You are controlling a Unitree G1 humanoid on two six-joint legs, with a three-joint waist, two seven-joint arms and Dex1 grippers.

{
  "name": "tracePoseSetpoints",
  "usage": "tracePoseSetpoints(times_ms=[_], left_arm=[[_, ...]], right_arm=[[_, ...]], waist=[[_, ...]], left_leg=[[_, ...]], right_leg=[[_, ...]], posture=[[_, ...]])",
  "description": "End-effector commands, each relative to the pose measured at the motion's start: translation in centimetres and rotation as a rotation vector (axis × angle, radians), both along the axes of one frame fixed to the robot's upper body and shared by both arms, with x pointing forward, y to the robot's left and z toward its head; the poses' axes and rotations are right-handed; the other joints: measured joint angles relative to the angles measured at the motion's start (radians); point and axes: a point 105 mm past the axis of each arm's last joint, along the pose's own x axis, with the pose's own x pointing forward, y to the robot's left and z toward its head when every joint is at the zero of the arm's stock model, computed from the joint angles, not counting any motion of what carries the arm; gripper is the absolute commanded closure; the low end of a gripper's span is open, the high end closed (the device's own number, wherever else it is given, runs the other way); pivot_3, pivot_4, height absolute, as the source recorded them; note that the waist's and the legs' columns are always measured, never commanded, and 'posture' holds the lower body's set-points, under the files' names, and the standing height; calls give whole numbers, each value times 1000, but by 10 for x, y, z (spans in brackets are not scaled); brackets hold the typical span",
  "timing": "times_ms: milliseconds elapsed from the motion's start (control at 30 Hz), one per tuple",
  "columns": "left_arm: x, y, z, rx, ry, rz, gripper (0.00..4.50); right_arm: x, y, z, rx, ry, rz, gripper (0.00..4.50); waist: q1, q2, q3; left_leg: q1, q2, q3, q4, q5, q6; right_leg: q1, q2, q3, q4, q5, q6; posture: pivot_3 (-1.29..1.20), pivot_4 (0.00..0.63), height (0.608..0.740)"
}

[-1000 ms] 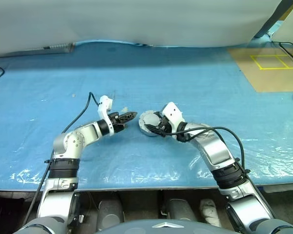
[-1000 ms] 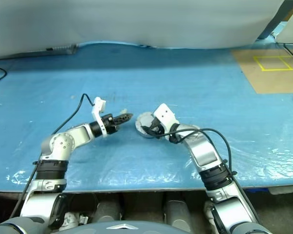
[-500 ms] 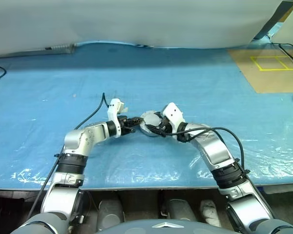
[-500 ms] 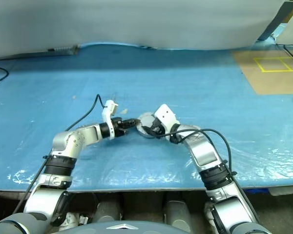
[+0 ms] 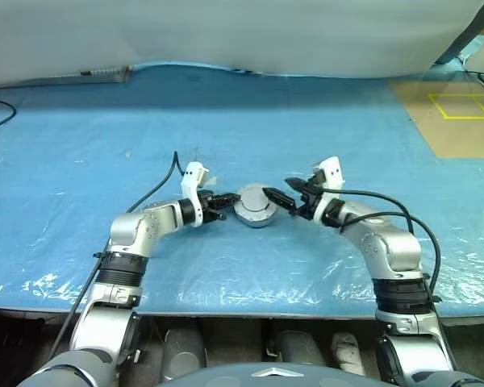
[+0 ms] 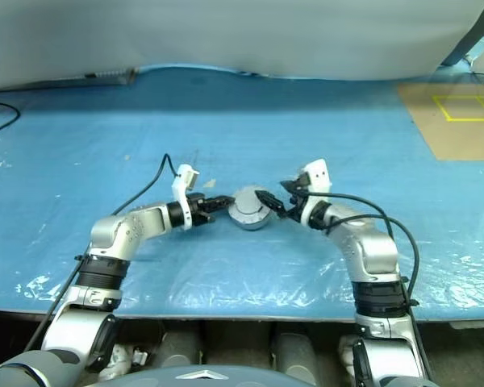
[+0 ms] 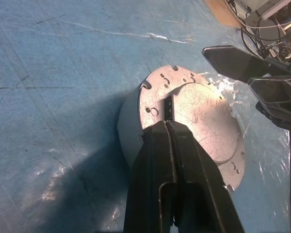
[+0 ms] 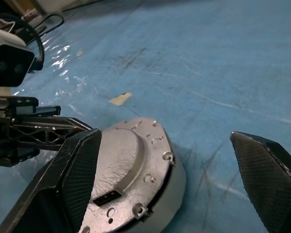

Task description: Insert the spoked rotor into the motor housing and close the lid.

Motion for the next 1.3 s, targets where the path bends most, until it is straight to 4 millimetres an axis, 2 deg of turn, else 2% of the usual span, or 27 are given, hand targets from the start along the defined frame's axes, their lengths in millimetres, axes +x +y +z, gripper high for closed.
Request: tracePoseSetpoints(times_ms=[33,333,500,667,767,833,1000,1200,1300], left_arm=[[-3,-5,-6,25,13,-22,4500],[-3,-6,-6,26,0,-24,4500],[-5,-7,-8,29,2,-29,4500],[-6,-6,-10,30,6,-26,4500],[-5,-5,-10,30,8,-22,4500],[-5,-4,-10,28,4,-19,4500],[-1,-3,-3,8,-17,-6,4500],[11,2,15,-100,-18,68,4500],[21,11,30,-190,-22,129,3871]], right_arm=[[-1,-3,-2,90,79,-32,20],[-13,18,-18,337,324,23,20],[-16,27,-13,492,389,58,20],[-13,27,4,660,409,79,1627],[-23,29,-2,639,454,113,2709],[-29,30,-7,617,478,125,3270],[-37,32,-14,575,498,130,3352],[-40,33,-18,530,492,123,3352],[-40,32,-15,555,484,118,3352]], waist=[[0,0,0],[0,0,0],[1,1,0],[1,1,1],[2,2,1],[3,2,1],[3,2,1],[2,2,1],[-1,2,1]], left_leg=[[0,0,0,0,0,0],[0,0,0,0,0,0],[0,0,0,-1,0,0],[-1,0,0,-2,0,0],[-1,-1,0,-3,0,0],[-1,-1,0,-4,0,-1],[-1,-1,0,-5,0,-1],[-1,-1,0,-6,0,-1],[-1,-1,0,-6,0,-1]], right_leg=[[0,0,0,0,0,0],[0,0,0,0,0,0],[-1,-1,0,0,0,0],[-2,-1,0,-1,0,0],[-2,-1,0,-1,0,0],[-2,-1,0,-1,0,1],[-2,-1,0,-2,-1,1],[-2,-1,0,-2,-1,1],[-2,0,0,-2,-1,1]], posture=[[0,150,740],[0,150,740],[0,150,740],[0,150,740],[0,150,740],[0,150,740],[0,150,740],[0,150,740],[0,150,740]])
